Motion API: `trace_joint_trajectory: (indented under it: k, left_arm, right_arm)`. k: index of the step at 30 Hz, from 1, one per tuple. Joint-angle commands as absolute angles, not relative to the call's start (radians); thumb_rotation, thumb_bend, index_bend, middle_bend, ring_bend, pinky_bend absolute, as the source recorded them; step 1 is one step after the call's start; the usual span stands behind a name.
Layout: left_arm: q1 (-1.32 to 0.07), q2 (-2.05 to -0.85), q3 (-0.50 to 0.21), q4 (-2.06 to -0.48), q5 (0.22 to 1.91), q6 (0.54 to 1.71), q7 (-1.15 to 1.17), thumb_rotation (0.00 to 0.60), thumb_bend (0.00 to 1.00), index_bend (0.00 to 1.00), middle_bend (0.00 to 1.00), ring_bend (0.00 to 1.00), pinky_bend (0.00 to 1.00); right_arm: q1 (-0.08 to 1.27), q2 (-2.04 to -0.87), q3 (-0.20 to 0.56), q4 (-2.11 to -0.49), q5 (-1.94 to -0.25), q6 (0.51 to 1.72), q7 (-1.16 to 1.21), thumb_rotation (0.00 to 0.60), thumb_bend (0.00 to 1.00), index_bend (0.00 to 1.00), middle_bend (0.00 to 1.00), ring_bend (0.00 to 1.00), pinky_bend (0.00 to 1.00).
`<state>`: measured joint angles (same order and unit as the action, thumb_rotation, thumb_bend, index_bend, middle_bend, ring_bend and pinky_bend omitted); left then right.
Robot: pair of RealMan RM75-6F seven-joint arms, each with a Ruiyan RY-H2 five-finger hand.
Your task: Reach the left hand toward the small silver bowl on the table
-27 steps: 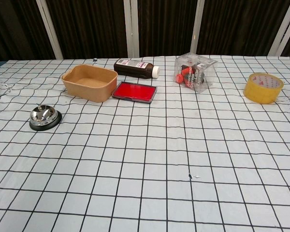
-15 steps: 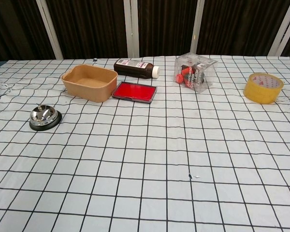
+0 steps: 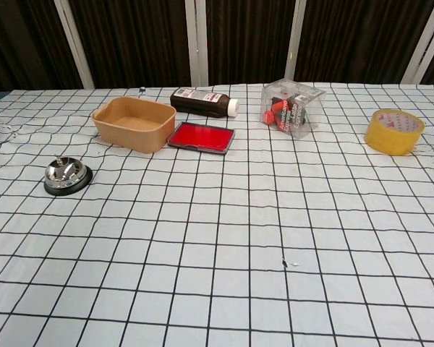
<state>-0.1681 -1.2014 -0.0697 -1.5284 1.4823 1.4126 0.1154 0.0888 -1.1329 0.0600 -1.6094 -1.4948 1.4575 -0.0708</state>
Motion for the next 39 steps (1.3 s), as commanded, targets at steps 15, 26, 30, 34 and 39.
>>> trace_joint_trajectory:
  k: [15, 26, 30, 34, 39]
  left_arm:
    - [-0.396, -1.499, -0.14, -1.204, 1.459, 1.185, 0.167, 0.6, 1.0, 0.0, 0.0, 0.0, 0.01]
    - [-0.476, -1.695, -0.152, -0.977, 1.461, 1.155, 0.097, 0.6, 1.0, 0.0, 0.0, 0.0, 0.01]
    - [-0.5, -1.737, -0.151, -0.919, 1.467, 1.148, 0.07, 0.6, 1.0, 0.0, 0.0, 0.0, 0.01]
    - [-0.513, -1.769, -0.14, -0.874, 1.464, 1.125, 0.06, 0.6, 1.0, 0.0, 0.0, 0.0, 0.01]
    - [-0.53, -1.805, -0.128, -0.824, 1.465, 1.096, 0.029, 0.6, 1.0, 0.0, 0.01, 0.0, 0.01]
  right_arm:
    - [0.102, -1.143, 0.062, -1.587, -1.469, 1.419, -0.053, 0.6, 0.25, 0.03, 0.03, 0.09, 0.1]
    - [0.103, -1.14, 0.06, -1.583, -1.469, 1.413, -0.036, 0.6, 0.25, 0.03, 0.03, 0.09, 0.1]
    - [0.105, -1.139, 0.059, -1.583, -1.474, 1.413, -0.026, 0.6, 0.25, 0.03, 0.03, 0.09, 0.1]
    - [0.104, -1.137, 0.059, -1.585, -1.479, 1.417, -0.016, 0.6, 0.25, 0.03, 0.03, 0.09, 0.1]
    - [0.103, -1.135, 0.057, -1.586, -1.484, 1.421, -0.012, 0.6, 0.25, 0.03, 0.03, 0.09, 0.1]
